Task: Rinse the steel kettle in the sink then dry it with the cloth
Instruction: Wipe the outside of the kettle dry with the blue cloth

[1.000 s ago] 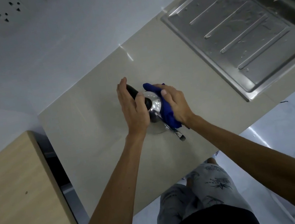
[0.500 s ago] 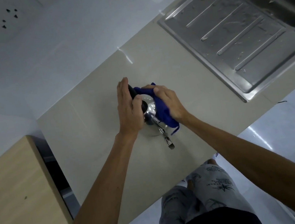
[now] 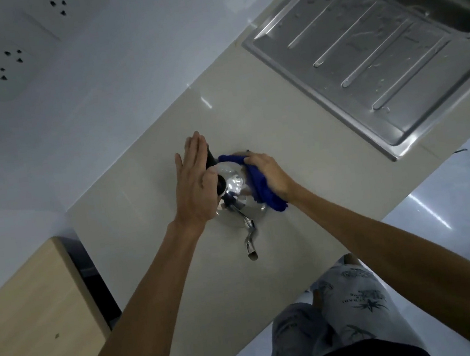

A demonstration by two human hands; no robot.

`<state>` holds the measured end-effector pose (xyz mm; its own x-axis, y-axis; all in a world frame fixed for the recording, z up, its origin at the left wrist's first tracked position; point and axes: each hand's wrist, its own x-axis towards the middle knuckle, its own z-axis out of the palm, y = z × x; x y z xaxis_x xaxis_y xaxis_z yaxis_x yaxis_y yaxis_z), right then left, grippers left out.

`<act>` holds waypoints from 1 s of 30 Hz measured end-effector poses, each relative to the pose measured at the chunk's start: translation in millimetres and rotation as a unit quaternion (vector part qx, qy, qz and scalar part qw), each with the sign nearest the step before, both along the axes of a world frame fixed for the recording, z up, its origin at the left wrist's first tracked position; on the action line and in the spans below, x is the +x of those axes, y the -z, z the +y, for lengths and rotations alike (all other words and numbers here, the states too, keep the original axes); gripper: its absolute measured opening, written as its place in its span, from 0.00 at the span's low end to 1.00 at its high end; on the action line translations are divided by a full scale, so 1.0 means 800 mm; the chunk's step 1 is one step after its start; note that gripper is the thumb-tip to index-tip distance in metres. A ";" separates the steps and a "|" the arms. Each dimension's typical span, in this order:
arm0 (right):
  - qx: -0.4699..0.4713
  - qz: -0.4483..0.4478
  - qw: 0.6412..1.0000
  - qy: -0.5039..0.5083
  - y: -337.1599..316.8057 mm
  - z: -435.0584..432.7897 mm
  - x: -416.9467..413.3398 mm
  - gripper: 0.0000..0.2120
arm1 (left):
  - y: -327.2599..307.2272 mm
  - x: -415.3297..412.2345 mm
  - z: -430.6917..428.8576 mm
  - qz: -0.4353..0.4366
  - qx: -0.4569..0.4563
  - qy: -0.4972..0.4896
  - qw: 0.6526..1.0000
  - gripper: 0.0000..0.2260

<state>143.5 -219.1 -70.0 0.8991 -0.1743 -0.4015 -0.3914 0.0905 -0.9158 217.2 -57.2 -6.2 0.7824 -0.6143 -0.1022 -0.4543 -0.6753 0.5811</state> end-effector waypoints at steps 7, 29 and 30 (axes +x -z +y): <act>-0.040 -0.068 0.997 -0.012 -0.020 0.007 0.007 0.21 | 0.006 0.007 0.004 0.003 -0.013 0.018 1.000 0.33; 0.001 -0.049 0.979 0.196 0.019 0.116 -0.107 0.28 | -0.003 -0.005 -0.002 0.041 -0.072 -0.029 0.996 0.34; -0.006 -0.045 0.979 0.199 0.024 0.119 -0.111 0.28 | -0.004 -0.006 -0.002 0.044 -0.073 -0.035 0.996 0.34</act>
<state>54.9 -123.9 -88.8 0.7902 -0.5225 -0.3204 -0.2454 0.2094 -0.9465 212.7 -58.8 -3.3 0.8153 -0.5726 -0.0857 -0.3527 -0.6086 0.7107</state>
